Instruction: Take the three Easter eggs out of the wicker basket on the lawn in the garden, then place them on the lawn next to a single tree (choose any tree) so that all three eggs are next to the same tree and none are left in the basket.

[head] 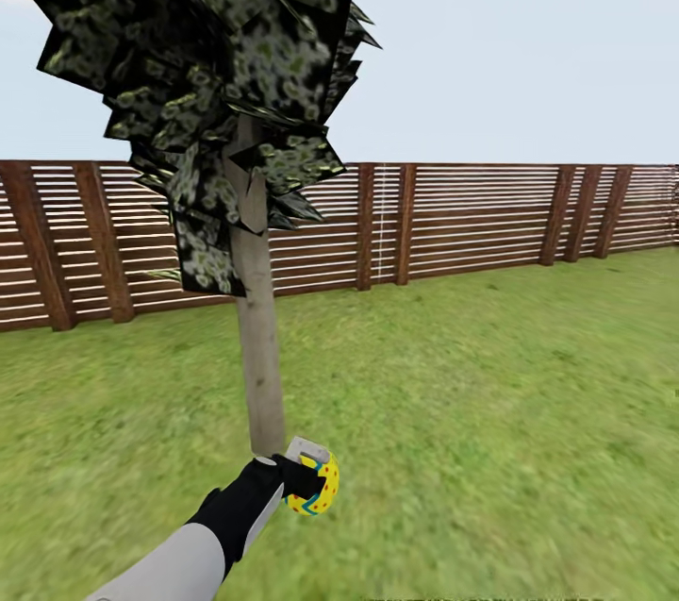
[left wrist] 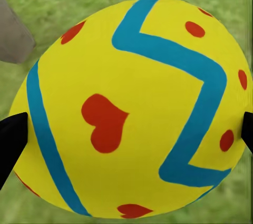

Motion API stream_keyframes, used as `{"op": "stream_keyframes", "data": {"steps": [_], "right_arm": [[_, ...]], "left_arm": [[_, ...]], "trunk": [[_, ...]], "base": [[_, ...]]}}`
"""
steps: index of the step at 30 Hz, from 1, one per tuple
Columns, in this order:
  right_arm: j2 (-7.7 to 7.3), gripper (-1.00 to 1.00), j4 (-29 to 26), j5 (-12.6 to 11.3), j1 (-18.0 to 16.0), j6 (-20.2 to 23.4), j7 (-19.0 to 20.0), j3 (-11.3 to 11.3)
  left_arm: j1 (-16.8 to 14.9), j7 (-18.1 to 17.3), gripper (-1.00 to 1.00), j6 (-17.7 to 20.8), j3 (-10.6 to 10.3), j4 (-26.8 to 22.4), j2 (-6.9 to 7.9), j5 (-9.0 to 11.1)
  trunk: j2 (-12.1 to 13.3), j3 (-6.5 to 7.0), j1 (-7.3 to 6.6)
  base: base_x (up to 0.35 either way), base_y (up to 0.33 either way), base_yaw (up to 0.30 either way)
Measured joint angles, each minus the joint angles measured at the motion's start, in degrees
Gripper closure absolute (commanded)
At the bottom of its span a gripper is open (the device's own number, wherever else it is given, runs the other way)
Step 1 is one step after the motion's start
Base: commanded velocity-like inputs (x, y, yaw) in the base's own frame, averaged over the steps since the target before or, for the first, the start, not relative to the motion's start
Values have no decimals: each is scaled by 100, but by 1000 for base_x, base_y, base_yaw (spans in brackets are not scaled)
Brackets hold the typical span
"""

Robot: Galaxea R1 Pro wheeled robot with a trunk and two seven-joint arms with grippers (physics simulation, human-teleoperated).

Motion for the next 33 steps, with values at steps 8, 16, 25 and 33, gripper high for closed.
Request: {"op": "stream_keyframes", "data": {"steps": [8, 16, 25, 33], "right_arm": [[0, -100, 0, 0, 0, 1, 0, 4], [4, -100, 0, 0, 0, 1, 0, 28], [6, -100, 0, 0, 0, 1, -3, 48], [9, -100, 0, 0, 0, 0, -7, 49]], "left_arm": [[4, -236, 100, -5, -1, 0, 7, 1], [9, -249, 100, 4, -1, 0, 9, 0], [8, 527, 100, 1, 3, -8, -9, 121], [9, -155, 100, 25, -7, -10, 9, 298]], "trunk": [[321, 85, -176], [642, 171, -352], [1003, 267, -549], [1324, 352, -725]], "base": [[0, 0, -191], [0, 0, -155], [0, 0, -143], [0, 0, -143]]}}
